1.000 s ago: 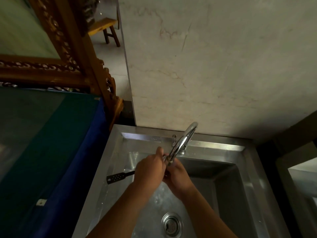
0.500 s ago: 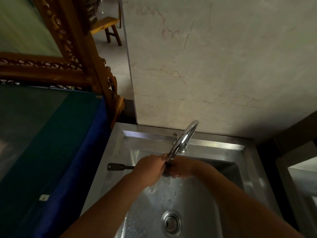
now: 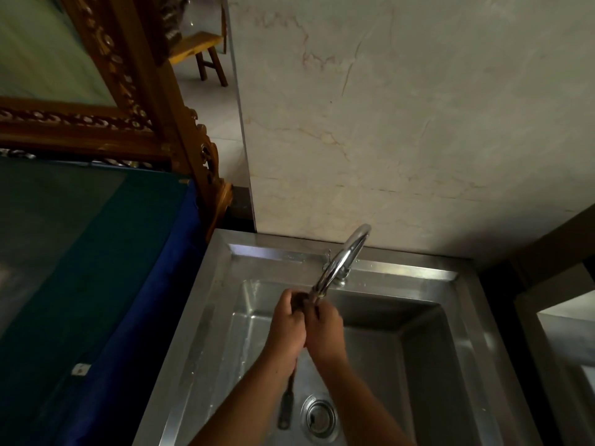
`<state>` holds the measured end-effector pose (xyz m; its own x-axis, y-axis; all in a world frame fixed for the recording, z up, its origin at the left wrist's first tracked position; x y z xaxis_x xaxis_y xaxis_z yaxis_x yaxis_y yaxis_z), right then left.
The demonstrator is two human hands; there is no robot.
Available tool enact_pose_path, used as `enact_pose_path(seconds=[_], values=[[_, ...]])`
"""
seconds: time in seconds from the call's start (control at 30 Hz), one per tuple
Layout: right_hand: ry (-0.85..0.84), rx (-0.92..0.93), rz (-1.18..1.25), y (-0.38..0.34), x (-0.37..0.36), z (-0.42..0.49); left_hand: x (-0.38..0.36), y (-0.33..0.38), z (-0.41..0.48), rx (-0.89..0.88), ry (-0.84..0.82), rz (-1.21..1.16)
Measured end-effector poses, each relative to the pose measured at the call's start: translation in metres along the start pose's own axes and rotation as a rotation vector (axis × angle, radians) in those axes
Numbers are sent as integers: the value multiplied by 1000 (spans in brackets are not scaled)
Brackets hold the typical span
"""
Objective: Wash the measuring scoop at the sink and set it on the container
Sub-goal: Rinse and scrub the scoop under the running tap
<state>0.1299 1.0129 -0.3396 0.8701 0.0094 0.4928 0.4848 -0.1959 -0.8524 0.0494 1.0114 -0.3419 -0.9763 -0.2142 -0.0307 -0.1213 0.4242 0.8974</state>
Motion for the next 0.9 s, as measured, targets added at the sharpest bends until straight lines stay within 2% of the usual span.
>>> enact_pose_path(seconds=[0.13, 0.23, 0.4, 0.47, 0.5, 0.57, 0.6, 0.63, 0.77, 0.83, 0.9], values=[[-330, 267, -396, 1, 23, 18, 11, -4, 5, -53, -177, 170], [-540, 306, -599, -9, 39, 34, 10, 4, 13, -89, -312, 370], [-713, 456, -941, -29, 51, 58, 7, 25, 23, -197, -479, 881], [-727, 453, -1056, -32, 52, 60, 6, 29, 24, -211, -519, 993], [-707, 512, -1088, -33, 51, 60, 6, 29, 26, -209, -513, 988], [-614, 667, -1063, -30, 48, 58, 10, 28, 28, -185, -461, 826], [-556, 683, -999, -26, 46, 56, 11, 26, 27, -156, -423, 688], [-485, 613, -860, -24, 45, 53, 12, 23, 25, -111, -379, 532], [-132, 91, -76, 1, 22, 14, 3, 0, 4, 135, -177, -184], [-18, -98, 169, 12, 2, -6, -6, -10, -3, 155, -89, -397], [-17, -232, 286, 17, -7, -15, -10, -14, -8, 164, -27, -512]])
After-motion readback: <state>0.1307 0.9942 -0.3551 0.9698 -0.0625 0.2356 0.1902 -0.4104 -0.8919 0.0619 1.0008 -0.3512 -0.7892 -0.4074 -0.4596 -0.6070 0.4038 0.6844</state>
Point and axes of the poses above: each hand's wrist, its own z-axis towards the middle knuckle, its own x-axis out of the back of the hand, y = z × x, the point moved 2 cm from there along z, towards the middle knuckle, and after that the axes turned 7 degrees about -z, right-handed, at the moved point
